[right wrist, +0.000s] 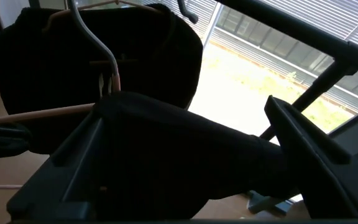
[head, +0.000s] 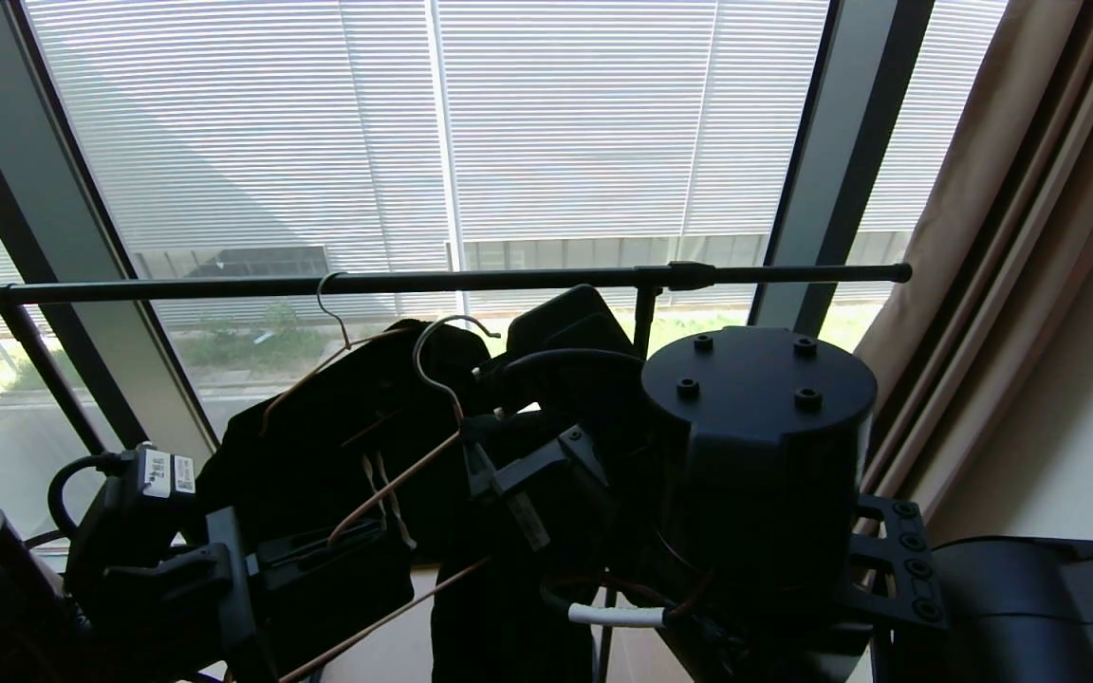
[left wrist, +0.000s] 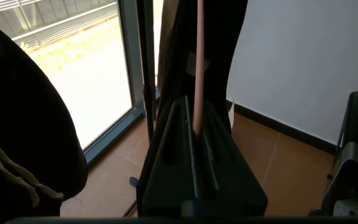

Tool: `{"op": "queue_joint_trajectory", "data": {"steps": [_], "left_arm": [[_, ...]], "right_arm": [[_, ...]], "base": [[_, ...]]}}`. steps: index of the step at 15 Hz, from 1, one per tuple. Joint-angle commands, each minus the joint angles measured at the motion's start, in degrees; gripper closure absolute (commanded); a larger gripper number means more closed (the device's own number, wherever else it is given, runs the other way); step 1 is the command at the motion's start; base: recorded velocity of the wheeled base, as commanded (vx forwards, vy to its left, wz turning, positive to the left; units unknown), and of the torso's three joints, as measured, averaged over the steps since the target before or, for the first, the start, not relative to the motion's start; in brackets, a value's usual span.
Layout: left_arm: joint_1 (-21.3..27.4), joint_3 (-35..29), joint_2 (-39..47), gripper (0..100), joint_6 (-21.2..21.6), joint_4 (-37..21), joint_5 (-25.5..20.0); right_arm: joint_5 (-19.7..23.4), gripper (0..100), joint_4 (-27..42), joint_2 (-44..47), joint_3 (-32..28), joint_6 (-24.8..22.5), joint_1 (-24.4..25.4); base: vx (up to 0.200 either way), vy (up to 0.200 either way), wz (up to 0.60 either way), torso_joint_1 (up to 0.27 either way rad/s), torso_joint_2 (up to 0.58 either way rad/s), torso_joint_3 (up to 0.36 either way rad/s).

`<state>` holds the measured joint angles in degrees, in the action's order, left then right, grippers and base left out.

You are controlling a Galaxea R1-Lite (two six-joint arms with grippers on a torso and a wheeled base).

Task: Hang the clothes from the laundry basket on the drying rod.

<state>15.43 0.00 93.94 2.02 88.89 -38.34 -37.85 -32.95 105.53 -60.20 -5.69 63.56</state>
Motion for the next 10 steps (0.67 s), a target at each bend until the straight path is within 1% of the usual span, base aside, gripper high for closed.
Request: {"op": "queue_joint_trajectory", "data": {"steps": [1, 8, 9, 10], "left_arm": [[-0.2, 0.0, 0.0, 100, 0.0, 0.1, 0.0], [-0.8, 0.0, -0.1, 100, -0.1, 0.4, 0.0], [-0.9, 0.0, -0.1, 100, -0.1, 0.4, 0.0], [-0.9, 0.0, -0.1, 100, -0.1, 0.4, 0.0]], "right_arm": [[0.0, 0, 0.0, -0.8, 0.9, 0.1, 0.0], [0.2, 0, 0.1, -2.8, 3.0, 0.2, 0.0], [0.5, 0, 0.1, -3.4, 4.0, 0.2, -1.1], [2.1, 0, 0.1, -4.7, 4.8, 0.0, -2.2]], "base": [[0.000, 0.000, 0.00, 0.000, 0.00, 0.000], [0.000, 0.000, 0.00, 0.000, 0.00, 0.000], [0.000, 0.000, 0.00, 0.000, 0.00, 0.000], [0.000, 0.000, 0.00, 0.000, 0.00, 0.000]]}}
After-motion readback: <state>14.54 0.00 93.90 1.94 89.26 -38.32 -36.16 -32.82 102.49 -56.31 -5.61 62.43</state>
